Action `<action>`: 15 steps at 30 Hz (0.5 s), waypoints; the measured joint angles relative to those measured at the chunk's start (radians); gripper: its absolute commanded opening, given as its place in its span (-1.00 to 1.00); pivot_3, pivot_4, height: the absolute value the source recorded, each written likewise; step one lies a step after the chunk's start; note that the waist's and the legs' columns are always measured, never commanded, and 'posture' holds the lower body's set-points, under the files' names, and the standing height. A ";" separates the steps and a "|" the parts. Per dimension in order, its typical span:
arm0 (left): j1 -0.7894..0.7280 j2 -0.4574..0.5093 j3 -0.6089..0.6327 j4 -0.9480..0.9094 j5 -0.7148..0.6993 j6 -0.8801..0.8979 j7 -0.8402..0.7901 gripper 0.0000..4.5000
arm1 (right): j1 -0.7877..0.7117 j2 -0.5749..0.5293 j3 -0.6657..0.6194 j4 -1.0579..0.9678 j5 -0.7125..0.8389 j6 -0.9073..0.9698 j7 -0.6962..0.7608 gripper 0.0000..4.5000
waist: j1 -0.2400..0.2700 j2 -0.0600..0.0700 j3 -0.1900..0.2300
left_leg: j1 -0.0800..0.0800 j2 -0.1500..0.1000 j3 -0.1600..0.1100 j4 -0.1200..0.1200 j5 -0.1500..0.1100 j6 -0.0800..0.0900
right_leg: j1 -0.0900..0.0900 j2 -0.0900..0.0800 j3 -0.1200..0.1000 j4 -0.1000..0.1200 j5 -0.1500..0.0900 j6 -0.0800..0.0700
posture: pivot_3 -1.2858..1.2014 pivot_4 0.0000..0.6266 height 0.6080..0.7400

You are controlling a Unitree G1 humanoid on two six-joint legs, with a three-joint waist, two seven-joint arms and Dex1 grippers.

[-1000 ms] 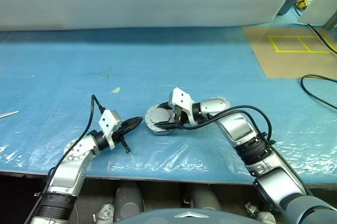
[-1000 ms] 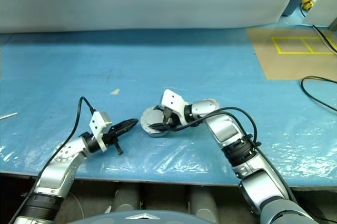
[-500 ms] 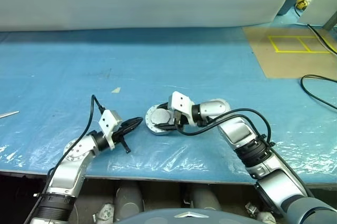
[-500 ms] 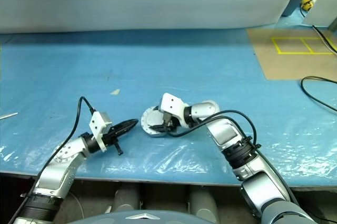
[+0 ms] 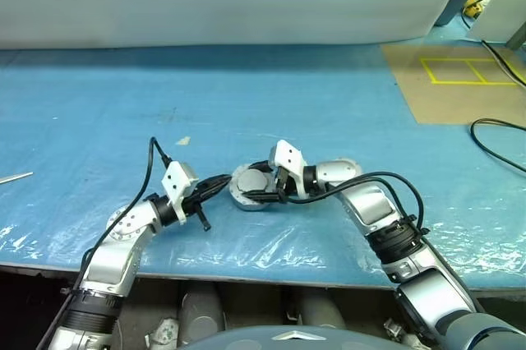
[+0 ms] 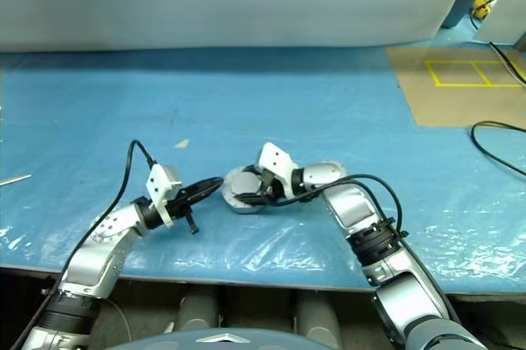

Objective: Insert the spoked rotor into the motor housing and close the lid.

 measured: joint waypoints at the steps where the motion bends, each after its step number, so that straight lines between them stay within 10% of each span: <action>1: -0.005 0.000 -0.009 0.008 0.006 -0.001 -0.002 -1.00 | 0.000 -0.001 0.004 0.003 -0.003 -0.011 0.000 0.32 | 0.000 0.000 0.000 | 0.000 0.000 0.000 0.000 0.000 0.000 | 0.000 0.000 0.000 0.000 0.000 0.000 | 0.03 -0.52 1.00; 15: -0.056 0.024 -0.067 0.044 0.105 -0.008 -0.004 -1.00 | 0.003 -0.009 0.011 0.003 -0.021 -0.028 -0.018 0.32 | 0.005 0.001 -0.002 | 0.006 -0.001 0.000 0.000 -0.002 0.003 | 0.008 -0.003 0.000 -0.001 -0.004 0.008 | 0.03 -0.52 1.00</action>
